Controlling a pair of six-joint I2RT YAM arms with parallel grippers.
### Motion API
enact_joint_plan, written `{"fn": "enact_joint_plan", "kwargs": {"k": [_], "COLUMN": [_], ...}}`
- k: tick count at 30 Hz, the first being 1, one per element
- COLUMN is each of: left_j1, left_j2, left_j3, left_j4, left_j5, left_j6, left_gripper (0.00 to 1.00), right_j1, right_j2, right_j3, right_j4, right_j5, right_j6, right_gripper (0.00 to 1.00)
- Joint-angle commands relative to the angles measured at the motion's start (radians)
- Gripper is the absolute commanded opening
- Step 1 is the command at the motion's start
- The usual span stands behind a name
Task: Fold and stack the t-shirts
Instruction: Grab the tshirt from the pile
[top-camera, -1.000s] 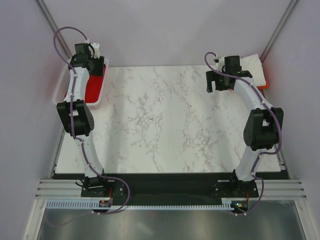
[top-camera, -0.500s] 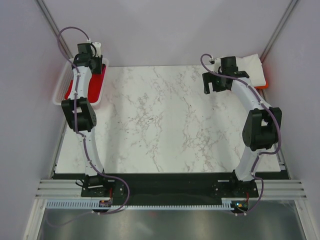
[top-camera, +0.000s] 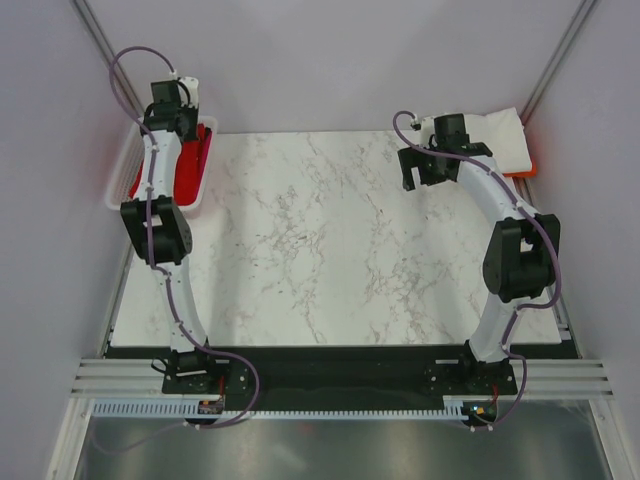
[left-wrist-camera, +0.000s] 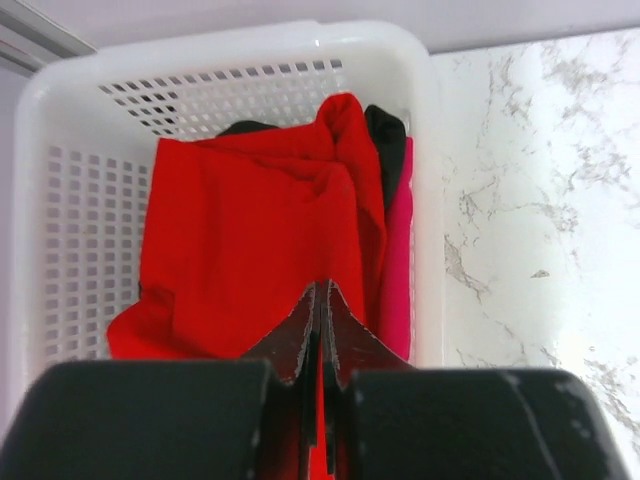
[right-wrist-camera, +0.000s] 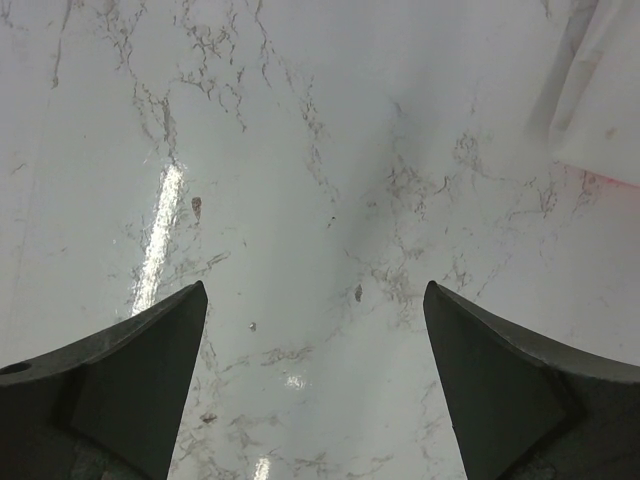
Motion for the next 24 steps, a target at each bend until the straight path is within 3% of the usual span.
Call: {"fn": "enact_joint_plan", "kwargs": {"k": [1,4,10,14,16,19,20,24], "left_j1": [-0.001,-0.001,-0.004,-0.032,-0.041,-0.046,-0.047,-0.051], "left_j2": [-0.209,-0.310,-0.444,-0.490,-0.505,-0.496,-0.486,-0.353], "left_j3": [0.037,0.037,0.081,0.086,-0.012,-0.135,-0.149,-0.084], "left_j4": [0.043,0.050,0.116,0.124,0.118,0.115,0.113,0.067], "left_j5": [0.047,0.077,0.111,0.104,0.088,0.079,0.073,-0.003], "left_j6": [-0.008,-0.008,-0.023,0.046,0.080,0.084,0.092,0.109], "left_gripper": [0.02,0.02,0.02,0.02,0.03,0.50,0.71,0.85], "right_j1": [0.001,0.004,0.007,0.007,0.009,0.007,0.007,0.007], "right_j2": [-0.010,-0.004,0.068,0.125,0.153,0.170,0.168,0.145], "right_j3": [0.015,0.029,0.140,0.226,0.268,0.300,0.303,0.302], "right_j4": [0.003,0.007,0.059,0.040,0.023,-0.009,-0.013,-0.019], "right_j5": [-0.007,-0.035,0.097,0.007,-0.057,-0.135,-0.140,-0.140], "right_j6": [-0.036,-0.079,-0.010,0.005,0.014,-0.008,-0.025,-0.056], "right_gripper": [0.98,0.98,0.98,0.98,0.98,0.98,0.98,0.98]}}
